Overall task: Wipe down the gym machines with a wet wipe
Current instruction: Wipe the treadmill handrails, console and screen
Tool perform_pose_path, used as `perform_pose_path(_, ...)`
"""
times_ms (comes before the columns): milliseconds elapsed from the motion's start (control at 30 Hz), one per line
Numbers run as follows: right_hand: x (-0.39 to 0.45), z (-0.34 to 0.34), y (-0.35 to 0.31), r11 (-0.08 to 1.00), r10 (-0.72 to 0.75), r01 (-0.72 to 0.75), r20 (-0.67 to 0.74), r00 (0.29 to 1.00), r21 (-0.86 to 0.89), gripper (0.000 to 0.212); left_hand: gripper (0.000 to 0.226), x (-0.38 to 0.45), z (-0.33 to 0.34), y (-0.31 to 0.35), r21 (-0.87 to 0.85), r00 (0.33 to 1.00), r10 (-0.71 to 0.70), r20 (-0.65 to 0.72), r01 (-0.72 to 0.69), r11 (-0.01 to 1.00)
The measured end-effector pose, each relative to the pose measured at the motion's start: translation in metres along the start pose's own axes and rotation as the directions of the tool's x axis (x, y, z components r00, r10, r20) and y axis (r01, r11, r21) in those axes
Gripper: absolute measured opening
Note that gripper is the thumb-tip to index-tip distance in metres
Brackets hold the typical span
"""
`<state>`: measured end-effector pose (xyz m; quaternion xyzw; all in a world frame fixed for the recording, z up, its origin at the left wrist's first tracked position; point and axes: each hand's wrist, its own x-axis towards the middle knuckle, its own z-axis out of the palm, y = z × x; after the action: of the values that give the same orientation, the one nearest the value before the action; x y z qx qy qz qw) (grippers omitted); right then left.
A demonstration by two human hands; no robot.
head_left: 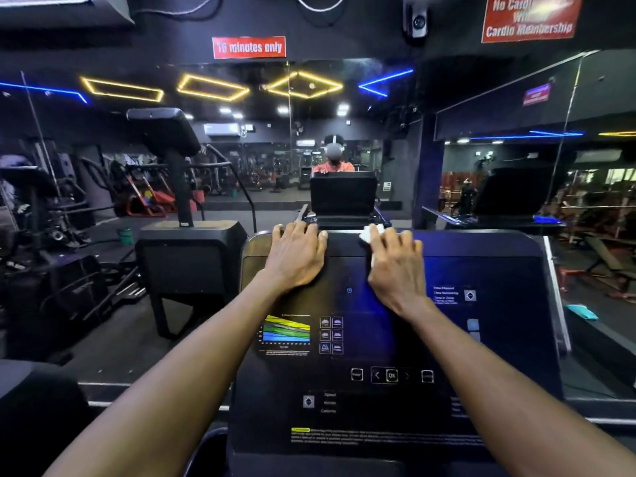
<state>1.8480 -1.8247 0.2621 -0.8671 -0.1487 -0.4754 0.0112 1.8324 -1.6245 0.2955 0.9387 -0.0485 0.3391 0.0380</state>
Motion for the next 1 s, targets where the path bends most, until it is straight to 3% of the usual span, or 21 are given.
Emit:
perform_pose_path(100,0.001,-0.001,0.007,0.999,0.044,-0.044,-0.015,0.999,0.02,0.05,0.047,0.003,0.003,0.016,0.018,1.0,0.014,0.002,-0.014,1.0)
perform_pose_path(267,0.009,-0.006,0.002,0.992,-0.122,0.122,-0.001,0.992,0.022,0.043,0.034,0.015,0.009,0.059,0.004,0.997,0.069,0.04,-0.07,0.998)
perform_pose_path(433,-0.012,-0.005,0.081,1.0,0.027,-0.027,0.003,1.0,-0.013,0.049,0.036,0.017,0.015,0.066,0.033,0.999,0.049,0.004,-0.049,0.998)
perform_pose_path(533,-0.006,-0.004,0.084,0.998,0.063,-0.063,-0.015,0.998,-0.007,0.047,0.035,0.019,0.015,0.077,0.044,1.0,0.025,0.016,-0.025,0.999)
perform_pose_path(667,0.001,-0.009,0.062,0.995,-0.097,0.096,-0.036,0.995,-0.026,0.044,0.035,0.027,0.016,0.111,-0.002,0.997,0.041,0.061,-0.041,0.999)
perform_pose_path(733,-0.002,-0.012,0.082,0.991,-0.125,0.125,-0.002,0.992,-0.037,0.047,0.035,0.028,0.019,0.123,0.0,0.996,0.044,0.071,-0.044,0.999)
perform_pose_path(900,-0.023,-0.01,0.165,0.988,0.137,-0.138,-0.014,0.99,-0.071,0.037,0.036,0.028,0.023,0.131,0.02,0.999,0.024,0.037,-0.025,0.999)
perform_pose_path(1000,-0.018,-0.01,0.156,0.986,0.156,-0.157,-0.032,0.987,-0.052,0.032,0.036,0.032,0.024,0.151,-0.027,0.998,0.042,0.054,-0.04,0.999)
